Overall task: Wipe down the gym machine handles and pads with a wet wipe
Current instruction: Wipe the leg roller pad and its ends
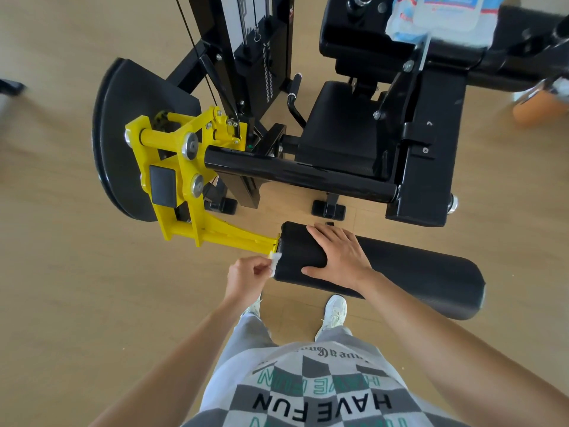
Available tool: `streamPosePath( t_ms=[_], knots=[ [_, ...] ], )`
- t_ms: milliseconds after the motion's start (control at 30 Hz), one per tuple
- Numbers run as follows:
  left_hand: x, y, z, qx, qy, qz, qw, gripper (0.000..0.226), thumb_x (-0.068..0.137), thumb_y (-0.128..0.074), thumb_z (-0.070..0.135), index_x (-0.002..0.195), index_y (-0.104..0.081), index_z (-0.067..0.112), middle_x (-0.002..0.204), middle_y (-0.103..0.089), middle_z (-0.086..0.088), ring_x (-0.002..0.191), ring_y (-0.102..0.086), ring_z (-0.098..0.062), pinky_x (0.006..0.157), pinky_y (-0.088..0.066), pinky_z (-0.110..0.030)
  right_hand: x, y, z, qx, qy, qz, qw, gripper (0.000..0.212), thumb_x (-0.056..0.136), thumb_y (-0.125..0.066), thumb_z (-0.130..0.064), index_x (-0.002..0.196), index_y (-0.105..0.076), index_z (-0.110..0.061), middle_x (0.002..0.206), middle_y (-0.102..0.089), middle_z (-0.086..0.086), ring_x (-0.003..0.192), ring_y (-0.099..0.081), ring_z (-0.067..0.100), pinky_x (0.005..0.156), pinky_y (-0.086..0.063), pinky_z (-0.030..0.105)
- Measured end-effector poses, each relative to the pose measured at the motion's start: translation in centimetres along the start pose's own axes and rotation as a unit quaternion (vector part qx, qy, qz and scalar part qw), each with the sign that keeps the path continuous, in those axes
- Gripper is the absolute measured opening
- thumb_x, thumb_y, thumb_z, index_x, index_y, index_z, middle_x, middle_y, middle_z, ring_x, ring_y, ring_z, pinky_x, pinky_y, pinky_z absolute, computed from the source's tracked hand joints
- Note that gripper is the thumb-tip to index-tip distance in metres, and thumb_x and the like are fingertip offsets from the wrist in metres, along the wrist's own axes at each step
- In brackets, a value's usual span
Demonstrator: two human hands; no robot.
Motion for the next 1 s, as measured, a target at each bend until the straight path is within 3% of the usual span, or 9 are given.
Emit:
streamPosePath(
  t_ms=[67, 167, 267, 433, 533, 700, 800, 900, 1000],
  knots=[
    [-0.4, 0.0, -1.0, -0.013, 0.025, -0.01, 1.0, 0.013, 0.088, -0.075, 0.012, 0.095, -0.081, 0.021, 0.079, -0.074, 0.015, 0.077, -0.067, 0.001, 0.07, -0.046, -0.013, 0.1, -0.1, 0.1, 0.003, -0.002, -0.007, 1.0, 0.1, 0.082, -0.053, -0.079, 0.161, -0.015, -0.029, 0.165, -0.025, -0.005, 0.151, -0.023, 0.021, 0.124, -0.016, 0.043],
    [0.5, 1.2, -0.5, -0.041, 0.04, 0.04, 0.998, 0.015, 0.089, -0.073, 0.012, 0.1, -0.08, 0.019, 0.082, -0.075, 0.008, 0.078, -0.066, -0.002, 0.064, -0.042, -0.005, 0.2, -0.2, 0.3, 0.007, -0.004, -0.007, 1.0, 0.1, 0.082, -0.053, -0.08, 0.161, -0.016, -0.03, 0.165, -0.025, -0.005, 0.15, -0.024, 0.021, 0.124, -0.017, 0.043],
    [2.6, 2.2, 1.4, -0.069, 0.038, 0.082, 0.994, 0.016, 0.09, -0.072, 0.015, 0.104, -0.079, 0.019, 0.085, -0.074, 0.01, 0.082, -0.069, -0.009, 0.068, -0.046, -0.014, 0.2, -0.3, 0.3, 0.005, -0.006, -0.013, 1.0, 0.1, 0.083, -0.052, -0.08, 0.161, -0.015, -0.031, 0.165, -0.025, -0.006, 0.151, -0.023, 0.02, 0.124, -0.016, 0.042],
    [3.4, 0.4, 3.9, -0.049, -0.029, 0.038, 0.998, 0.011, 0.091, -0.075, 0.018, 0.1, -0.078, 0.024, 0.085, -0.072, 0.016, 0.081, -0.066, 0.003, 0.072, -0.049, -0.015, 0.2, -0.1, 0.1, 0.012, -0.012, -0.03, 0.999, 0.098, 0.084, -0.053, -0.078, 0.161, -0.013, -0.032, 0.165, -0.023, -0.007, 0.151, -0.021, 0.02, 0.125, -0.014, 0.042],
    [2.5, 0.2, 2.8, -0.03, -0.034, 0.039, 0.998, 0.013, 0.091, -0.073, 0.017, 0.1, -0.079, 0.023, 0.087, -0.074, 0.013, 0.083, -0.069, -0.002, 0.075, -0.054, -0.02, 0.2, -0.1, 0.2, 0.011, -0.009, -0.037, 0.999, 0.099, 0.084, -0.053, -0.078, 0.161, -0.012, -0.032, 0.165, -0.023, -0.007, 0.151, -0.021, 0.019, 0.125, -0.015, 0.043],
    [0.7, 0.6, 1.4, -0.009, -0.043, 0.041, 0.998, 0.006, 0.088, -0.077, 0.019, 0.093, -0.079, 0.022, 0.083, -0.072, 0.015, 0.08, -0.068, 0.001, 0.071, -0.046, -0.01, 0.9, -0.2, 0.6, 0.03, -0.005, -0.062, 0.998, 0.099, 0.084, -0.054, -0.078, 0.161, -0.013, -0.032, 0.166, -0.023, -0.006, 0.151, -0.022, 0.019, 0.125, -0.019, 0.045],
    [-0.2, 0.2, 0.2, -0.006, -0.036, 0.012, 0.999, 0.004, 0.087, -0.078, 0.018, 0.085, -0.078, 0.021, 0.081, -0.074, 0.014, 0.079, -0.07, -0.001, 0.074, -0.052, -0.021, 1.4, 0.5, 1.0, 0.061, -0.012, -0.081, 0.995, 0.1, 0.083, -0.06, -0.075, 0.161, -0.017, -0.03, 0.167, -0.022, -0.003, 0.151, -0.021, 0.022, 0.124, -0.019, 0.047],
    [-0.8, 0.2, -1.2, -0.024, -0.011, 0.009, 1.0, 0.008, 0.086, -0.078, 0.017, 0.084, -0.076, 0.025, 0.083, -0.075, 0.012, 0.079, -0.069, 0.003, 0.073, -0.049, -0.018, 1.1, 1.8, 0.7, 0.015, -0.013, -0.025, 0.999, 0.095, 0.083, -0.06, -0.074, 0.16, -0.023, -0.031, 0.165, -0.025, -0.002, 0.149, -0.025, 0.024, 0.123, -0.018, 0.048],
    [-0.6, 0.8, -1.3, -0.05, 0.003, 0.034, 0.998, 0.005, 0.088, -0.075, 0.015, 0.09, -0.076, 0.019, 0.089, -0.075, 0.009, 0.085, -0.07, -0.004, 0.077, -0.048, -0.022, -0.6, 2.9, -0.9, -0.024, -0.005, 0.089, 0.996, 0.077, 0.088, -0.064, -0.061, 0.152, -0.039, -0.027, 0.153, -0.041, -0.001, 0.138, -0.04, 0.025, 0.117, -0.029, 0.048]
  ],
)
Point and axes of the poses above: each hand's wrist, its own x-axis towards the middle knuckle, its own y-axis out of the back of the hand, z = x × y, the point moved 8 cm from there along x, towards the middle knuckle
